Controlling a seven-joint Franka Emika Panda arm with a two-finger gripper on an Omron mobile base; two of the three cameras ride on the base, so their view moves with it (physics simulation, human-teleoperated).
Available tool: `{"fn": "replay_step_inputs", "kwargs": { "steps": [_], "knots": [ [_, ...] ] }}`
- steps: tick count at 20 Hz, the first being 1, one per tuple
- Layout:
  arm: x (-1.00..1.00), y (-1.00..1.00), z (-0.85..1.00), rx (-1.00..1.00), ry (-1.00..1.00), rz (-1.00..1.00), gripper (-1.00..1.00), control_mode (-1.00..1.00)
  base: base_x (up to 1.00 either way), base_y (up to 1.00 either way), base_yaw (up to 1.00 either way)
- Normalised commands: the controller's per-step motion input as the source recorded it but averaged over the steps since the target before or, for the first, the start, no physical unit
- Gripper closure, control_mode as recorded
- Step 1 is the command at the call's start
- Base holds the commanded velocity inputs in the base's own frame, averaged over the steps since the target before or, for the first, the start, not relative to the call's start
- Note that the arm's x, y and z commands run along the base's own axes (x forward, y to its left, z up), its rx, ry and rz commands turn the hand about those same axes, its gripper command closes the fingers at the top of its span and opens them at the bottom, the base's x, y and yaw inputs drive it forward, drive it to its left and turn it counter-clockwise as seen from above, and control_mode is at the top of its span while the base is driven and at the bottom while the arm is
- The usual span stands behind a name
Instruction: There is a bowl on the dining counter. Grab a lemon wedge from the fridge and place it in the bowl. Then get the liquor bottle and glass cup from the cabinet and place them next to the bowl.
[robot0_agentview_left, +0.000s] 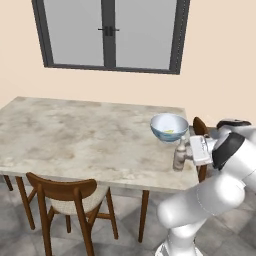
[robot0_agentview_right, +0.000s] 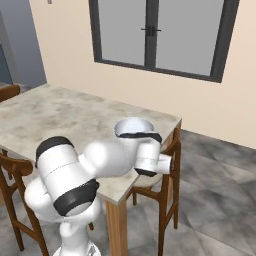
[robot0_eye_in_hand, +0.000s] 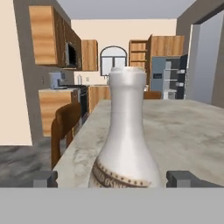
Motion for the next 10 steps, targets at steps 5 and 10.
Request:
{"fn": "replay_step_inputs", "kwargs": {
  "steps": [5, 10],
  "knots": [
    [0.00, -0.14, 0.25, 0.00, 0.00, -0.04, -1.00, -1.00, 0.00, 0.00, 0.00],
    [0.00, -0.20, 0.30, 0.00, -0.01, -0.03, -1.00, -1.00, 0.00, 0.00, 0.00]
  ]
}}
